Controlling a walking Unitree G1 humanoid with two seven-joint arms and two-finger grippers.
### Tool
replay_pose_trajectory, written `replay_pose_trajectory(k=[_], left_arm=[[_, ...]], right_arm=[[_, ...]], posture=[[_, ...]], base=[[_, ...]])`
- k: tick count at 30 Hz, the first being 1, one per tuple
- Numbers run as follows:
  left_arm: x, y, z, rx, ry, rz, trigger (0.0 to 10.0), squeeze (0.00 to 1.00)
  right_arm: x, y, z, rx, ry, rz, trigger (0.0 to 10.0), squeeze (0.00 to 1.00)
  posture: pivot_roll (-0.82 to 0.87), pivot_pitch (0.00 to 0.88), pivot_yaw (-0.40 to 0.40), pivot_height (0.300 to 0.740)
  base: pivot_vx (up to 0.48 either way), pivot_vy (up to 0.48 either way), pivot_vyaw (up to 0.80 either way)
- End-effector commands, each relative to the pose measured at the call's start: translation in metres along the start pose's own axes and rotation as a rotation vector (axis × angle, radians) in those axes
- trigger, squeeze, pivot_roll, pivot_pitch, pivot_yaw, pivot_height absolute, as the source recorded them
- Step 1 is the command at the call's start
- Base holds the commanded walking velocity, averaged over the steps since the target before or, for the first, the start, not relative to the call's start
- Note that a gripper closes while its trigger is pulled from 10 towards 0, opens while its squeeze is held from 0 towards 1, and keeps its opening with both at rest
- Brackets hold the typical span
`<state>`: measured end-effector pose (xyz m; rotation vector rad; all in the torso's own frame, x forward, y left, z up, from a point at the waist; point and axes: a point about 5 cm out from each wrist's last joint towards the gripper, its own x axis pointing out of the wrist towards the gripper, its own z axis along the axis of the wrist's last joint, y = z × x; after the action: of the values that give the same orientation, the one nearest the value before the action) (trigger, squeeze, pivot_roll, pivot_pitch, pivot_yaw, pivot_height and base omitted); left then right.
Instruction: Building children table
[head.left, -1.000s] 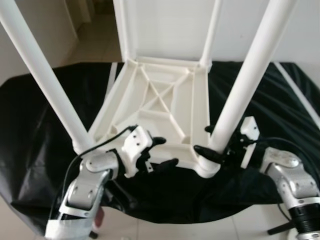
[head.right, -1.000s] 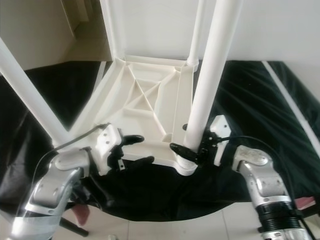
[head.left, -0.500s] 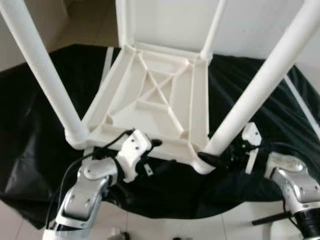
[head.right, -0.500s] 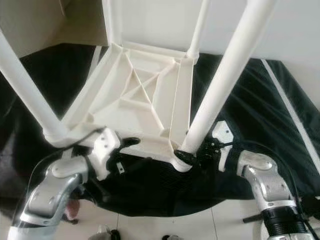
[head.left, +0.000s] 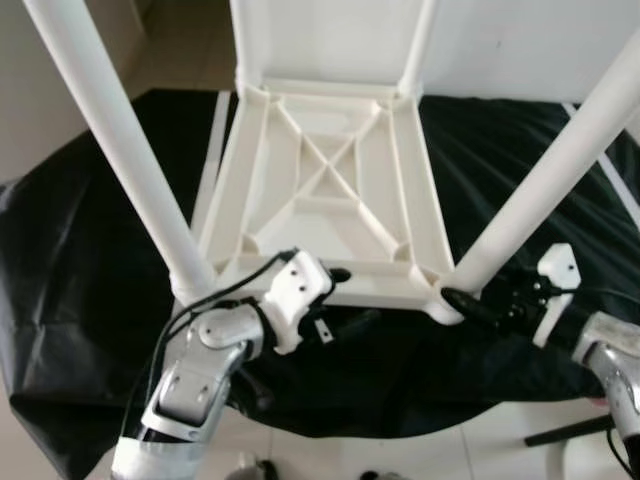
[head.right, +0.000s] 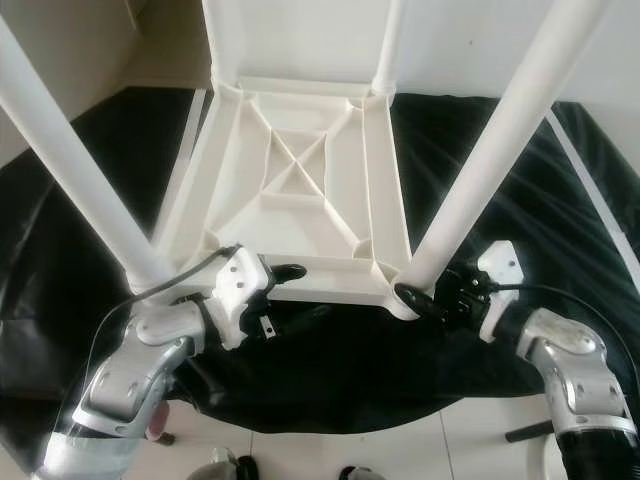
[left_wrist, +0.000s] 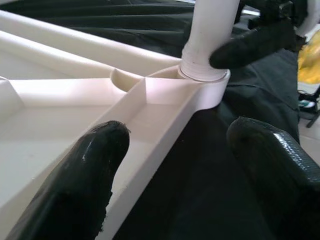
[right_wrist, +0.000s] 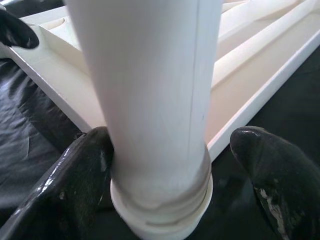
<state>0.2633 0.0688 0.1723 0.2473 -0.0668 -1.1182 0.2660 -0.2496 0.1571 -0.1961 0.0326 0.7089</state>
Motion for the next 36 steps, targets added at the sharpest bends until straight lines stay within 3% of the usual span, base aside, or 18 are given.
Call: replay_pose_trajectory(k=[1,4,7,8,11,12,13,14,15,24,25,26,27,28,36], left_arm=[[0.004,-0.004,0.0,0.014,-0.006,-0.048,10.0,0.0],[0.009,-0.004,0.004,0.014,-0.025,-0.048,10.0,0.0],[0.012,-0.005,0.002,-0.028,-0.049,-0.047,10.0,0.0],[0.016,-0.007,-0.003,-0.047,-0.047,-0.035,10.0,0.0],[0.021,-0.009,-0.004,-0.072,-0.043,-0.023,10.0,0.0],[0.022,-0.01,-0.003,-0.094,-0.055,-0.023,10.0,0.0],[0.023,-0.011,-0.002,-0.093,-0.067,-0.024,10.0,0.0],[0.023,-0.011,-0.002,-0.093,-0.067,-0.024,10.0,0.0],[0.024,-0.012,-0.002,-0.086,-0.075,-0.023,10.0,0.0],[0.031,-0.013,-0.005,-0.117,-0.065,-0.019,10.0,0.0],[0.032,-0.015,-0.009,-0.137,-0.04,-0.031,10.0,0.0],[0.033,-0.016,-0.012,-0.141,-0.023,-0.036,10.0,0.0],[0.033,-0.016,-0.012,-0.141,-0.023,-0.036,10.0,0.0],[0.033,-0.016,-0.015,-0.139,-0.003,-0.03,10.0,0.0],[0.031,-0.017,-0.019,-0.187,-0.003,-0.029,10.0,0.0]], right_arm=[[-0.008,0.0,-0.007,0.008,0.027,-0.042,10.0,0.0],[-0.011,0.0,-0.008,0.006,0.024,-0.045,10.0,0.0],[-0.004,0.007,-0.009,-0.012,-0.002,-0.057,9.6,0.0],[0.005,0.014,-0.009,-0.028,-0.022,-0.064,7.4,0.0],[0.007,0.016,-0.006,-0.04,-0.036,-0.066,7.0,0.0],[0.01,0.016,-0.003,-0.046,-0.051,-0.076,6.4,0.0],[0.013,0.015,0.003,-0.056,-0.076,-0.089,7.9,0.0],[0.013,0.015,0.003,-0.056,-0.076,-0.089,7.9,0.0],[0.018,0.014,0.012,-0.069,-0.112,-0.102,10.0,0.0],[0.025,0.006,0.02,-0.092,-0.145,-0.107,10.0,0.0],[0.028,0.005,0.02,-0.089,-0.145,-0.103,8.9,0.0],[0.031,0.004,0.019,-0.082,-0.142,-0.097,4.3,0.0],[0.031,0.004,0.019,-0.082,-0.142,-0.097,4.3,0.0],[0.033,0.006,0.017,-0.079,-0.138,-0.091,0.0,0.0],[0.035,0.015,0.003,-0.034,-0.1,-0.062,0.0,0.0]], posture=[[-0.03,0.089,0.034,0.74],[-0.04,0.082,0.046,0.74],[-0.07,0.071,0.063,0.74],[-0.07,0.067,0.071,0.74],[-0.08,0.062,0.076,0.74],[-0.08,0.062,0.076,0.74],[-0.09,0.055,0.078,0.74],[-0.09,0.055,0.078,0.74],[-0.1,0.052,0.075,0.74],[-0.1,0.036,0.071,0.74],[-0.1,0.033,0.065,0.74],[-0.1,0.03,0.062,0.74],[-0.1,0.03,0.062,0.74],[-0.1,0.031,0.061,0.74],[-0.09,0.034,0.052,0.74]], base=[[0.0,0.0,0.0],[0.0,0.0,0.0],[0.0,0.0,0.0],[0.0,0.0,0.0],[0.0,0.0,0.0],[0.0,0.0,0.0],[0.0,0.0,0.0],[0.0,0.0,0.0],[0.0,0.0,0.0],[0.0,0.0,0.0],[0.0,0.0,0.0],[0.0,0.0,0.0],[0.0,0.0,0.0],[0.0,0.0,0.0],[0.0,0.0,0.0]])
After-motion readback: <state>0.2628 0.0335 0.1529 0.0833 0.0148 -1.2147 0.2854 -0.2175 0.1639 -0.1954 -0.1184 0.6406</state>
